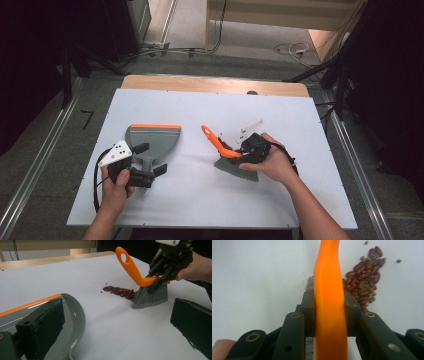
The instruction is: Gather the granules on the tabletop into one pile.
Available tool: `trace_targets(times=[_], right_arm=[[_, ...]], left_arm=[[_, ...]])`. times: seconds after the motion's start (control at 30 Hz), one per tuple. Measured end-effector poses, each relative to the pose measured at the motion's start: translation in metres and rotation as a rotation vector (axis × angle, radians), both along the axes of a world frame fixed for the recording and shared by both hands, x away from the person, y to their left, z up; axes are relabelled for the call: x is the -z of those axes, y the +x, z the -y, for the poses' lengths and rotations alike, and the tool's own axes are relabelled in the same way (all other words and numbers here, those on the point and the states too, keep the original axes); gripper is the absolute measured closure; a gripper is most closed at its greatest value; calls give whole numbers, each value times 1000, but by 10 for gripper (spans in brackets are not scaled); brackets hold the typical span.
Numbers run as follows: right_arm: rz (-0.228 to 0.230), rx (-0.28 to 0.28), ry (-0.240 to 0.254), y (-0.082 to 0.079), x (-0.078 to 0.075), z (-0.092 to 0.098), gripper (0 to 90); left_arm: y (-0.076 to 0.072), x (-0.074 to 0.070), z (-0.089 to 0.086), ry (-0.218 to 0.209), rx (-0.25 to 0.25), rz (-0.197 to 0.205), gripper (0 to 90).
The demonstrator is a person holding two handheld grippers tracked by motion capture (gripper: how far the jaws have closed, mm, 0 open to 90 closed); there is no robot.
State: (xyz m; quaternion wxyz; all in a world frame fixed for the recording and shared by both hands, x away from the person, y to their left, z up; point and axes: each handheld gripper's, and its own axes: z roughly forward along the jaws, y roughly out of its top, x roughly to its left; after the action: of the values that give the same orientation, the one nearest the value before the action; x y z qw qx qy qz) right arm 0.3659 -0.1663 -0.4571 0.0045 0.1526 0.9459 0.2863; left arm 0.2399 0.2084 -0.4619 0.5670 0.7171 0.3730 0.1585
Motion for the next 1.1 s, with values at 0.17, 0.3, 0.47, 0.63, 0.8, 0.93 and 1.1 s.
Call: trace_targets(times=[0.17, 0.3, 0.47, 0.63, 0.8, 0.93, 1.1], right_arm=[[11, -11, -10, 10, -1, -4, 677], [23, -26, -17, 17, -2, -7, 677], [31, -30, -25, 24, -3, -10, 677], [30, -28, -5, 29, -2, -10, 677], [42, -6, -7, 31, -2, -9, 677], [13, 2, 3, 32, -3, -9, 680], [-30, 15, 25, 29, -12, -4, 684]], left_arm=[[0, 1, 2, 2, 7, -4, 0], [0, 1, 2, 1, 7, -3, 0], [0, 0, 1, 0, 5, 0, 0], [0, 0, 1, 3, 8, 0, 0], [0, 0, 0, -2, 5, 2, 0], [1, 0, 0, -2, 5, 3, 0], [1, 0, 0, -3, 5, 2, 0]])
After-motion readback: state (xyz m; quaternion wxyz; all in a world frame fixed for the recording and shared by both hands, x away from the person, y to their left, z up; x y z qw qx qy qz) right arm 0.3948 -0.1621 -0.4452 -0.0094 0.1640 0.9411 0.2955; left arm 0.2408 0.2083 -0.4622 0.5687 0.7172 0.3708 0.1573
